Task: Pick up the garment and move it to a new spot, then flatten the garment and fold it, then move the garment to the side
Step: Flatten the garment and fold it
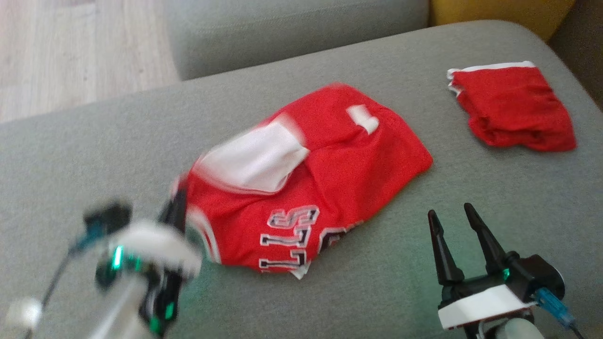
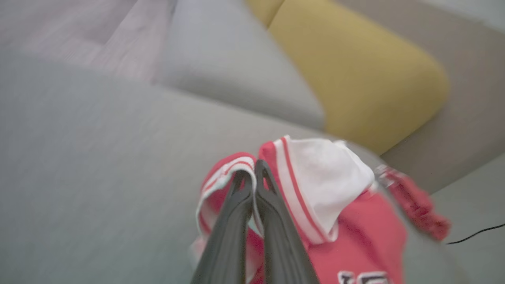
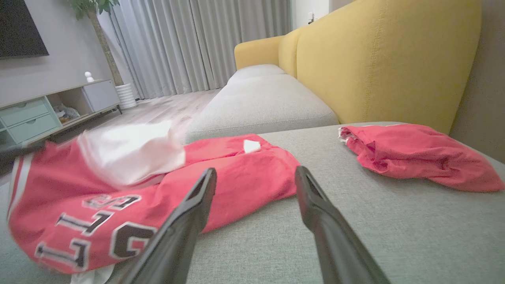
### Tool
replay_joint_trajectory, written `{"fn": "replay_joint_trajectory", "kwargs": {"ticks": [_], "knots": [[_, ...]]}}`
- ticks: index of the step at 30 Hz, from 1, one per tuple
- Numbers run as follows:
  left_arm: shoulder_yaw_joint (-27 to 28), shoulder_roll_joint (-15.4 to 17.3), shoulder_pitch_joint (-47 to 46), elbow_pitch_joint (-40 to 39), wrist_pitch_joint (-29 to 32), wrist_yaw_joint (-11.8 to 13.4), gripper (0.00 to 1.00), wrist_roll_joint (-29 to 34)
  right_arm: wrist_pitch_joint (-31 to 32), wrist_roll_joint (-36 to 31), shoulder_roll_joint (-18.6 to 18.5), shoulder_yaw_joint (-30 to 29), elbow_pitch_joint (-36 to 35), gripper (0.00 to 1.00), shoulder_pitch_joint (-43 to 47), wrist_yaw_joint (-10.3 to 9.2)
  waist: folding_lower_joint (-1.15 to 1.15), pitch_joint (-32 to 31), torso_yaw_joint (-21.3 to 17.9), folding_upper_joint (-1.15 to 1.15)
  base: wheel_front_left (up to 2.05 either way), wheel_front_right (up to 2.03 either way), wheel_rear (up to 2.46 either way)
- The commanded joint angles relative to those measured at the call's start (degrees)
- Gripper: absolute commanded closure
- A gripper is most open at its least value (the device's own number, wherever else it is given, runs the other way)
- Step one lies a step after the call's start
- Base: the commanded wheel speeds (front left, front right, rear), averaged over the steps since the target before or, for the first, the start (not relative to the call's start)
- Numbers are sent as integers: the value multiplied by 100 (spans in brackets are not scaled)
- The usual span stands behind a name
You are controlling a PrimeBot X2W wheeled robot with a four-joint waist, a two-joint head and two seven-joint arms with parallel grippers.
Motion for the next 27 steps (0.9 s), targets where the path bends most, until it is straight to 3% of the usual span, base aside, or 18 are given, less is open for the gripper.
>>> {"fn": "replay_joint_trajectory", "kwargs": {"ticks": [1, 2, 6, 12, 16, 19, 23, 27], "knots": [[226, 208, -199, -115, -128, 60, 53, 4, -22, -37, -31, 129, -182, 0, -142, 39, 0, 121, 122, 0, 0, 0, 0], [237, 228, 35, 8, -174, 117, 0, -26, -22, -38, -40, 131, -178, 0, -150, 39, 0, 140, 150, 0, 0, 0, 0], [267, 445, 447, 206, -359, 166, 0, 34, -22, -32, -79, 146, -159, 0, -182, 39, 0, 177, 188, 0, 0, 0, 0], [213, 1227, -66, -501, -288, -2, 0, 555, -22, -19, -118, 100, -203, 0, -233, 39, 0, 344, 229, 0, 0, 0, 0], [49, 1570, -926, -1041, 389, -366, 0, 695, -22, -21, -111, 190, -201, 0, -370, 39, 0, 555, 169, 0, 0, 0, 0], [-197, 1572, -1588, -1114, 1108, -601, 0, 604, -22, -7, -99, 279, -200, 0, -516, 39, 0, 743, 72, 0, 0, 0, 0], [-600, 1518, -2292, -769, 1982, -744, 0, 527, -22, 20, -74, 439, -179, 0, -747, 39, 0, 1033, -148, 0, 0, 0, 0], [-999, 1516, -2733, -309, 2456, -796, 0, 628, -22, 53, -43, 522, -157, 0, -934, 39, 0, 1301, -370, 0, 0, 0, 0]]}}
